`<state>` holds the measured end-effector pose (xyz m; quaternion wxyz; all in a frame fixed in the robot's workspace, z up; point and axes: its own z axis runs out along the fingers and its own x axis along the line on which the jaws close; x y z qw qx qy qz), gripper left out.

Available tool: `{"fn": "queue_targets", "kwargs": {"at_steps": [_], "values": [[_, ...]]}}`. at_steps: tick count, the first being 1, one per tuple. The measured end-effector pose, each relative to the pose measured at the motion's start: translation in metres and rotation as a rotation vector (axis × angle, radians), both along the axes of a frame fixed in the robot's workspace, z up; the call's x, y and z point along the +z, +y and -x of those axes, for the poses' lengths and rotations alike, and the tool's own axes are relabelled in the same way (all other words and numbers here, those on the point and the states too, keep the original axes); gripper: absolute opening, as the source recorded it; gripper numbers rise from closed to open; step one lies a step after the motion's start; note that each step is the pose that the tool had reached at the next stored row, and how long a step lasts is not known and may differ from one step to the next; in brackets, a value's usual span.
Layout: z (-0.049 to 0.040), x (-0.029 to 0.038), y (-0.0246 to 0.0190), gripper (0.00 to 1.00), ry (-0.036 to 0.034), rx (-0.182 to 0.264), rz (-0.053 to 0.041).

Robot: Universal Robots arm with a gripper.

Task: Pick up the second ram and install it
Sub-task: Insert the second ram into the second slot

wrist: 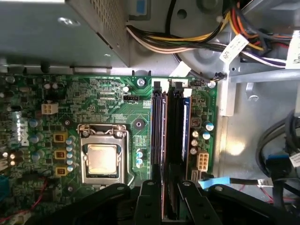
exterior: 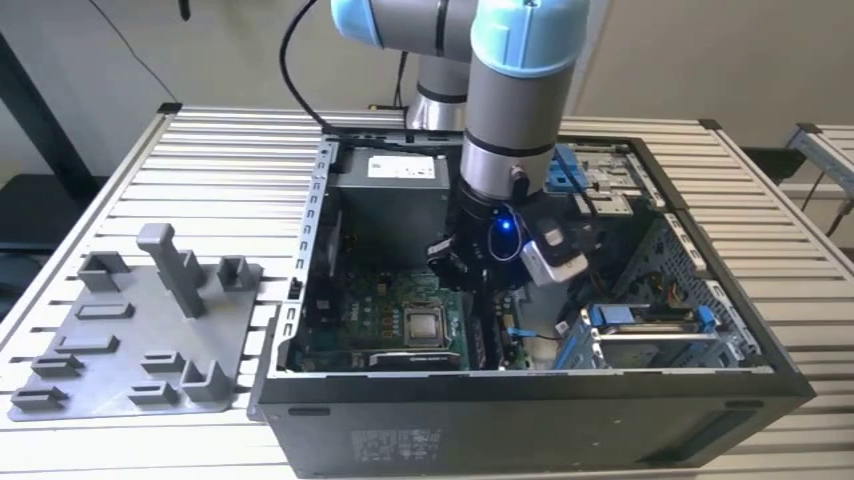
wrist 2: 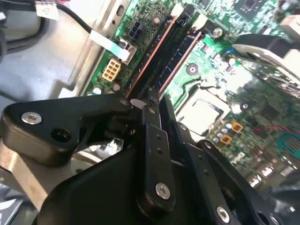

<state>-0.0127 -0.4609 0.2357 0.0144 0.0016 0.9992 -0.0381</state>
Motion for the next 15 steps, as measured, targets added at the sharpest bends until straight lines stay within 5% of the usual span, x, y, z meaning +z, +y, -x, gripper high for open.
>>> {"fn": "queue_targets", "kwargs": {"at_steps": [2,7,9,15], "values": [[0.0000,0.0082,0.0000,0.22,0.0000,0.000,-0.0001],[0.0003,0.0083,0.0000,0.19,0.0000,0.000,-0.0002],[0.0004,0.0084,0.0000,0.11,0.0000,0.000,-0.0001],[0.0006,0.0083,0.0000,0.11,0.0000,0.000,-0.0001]]}}
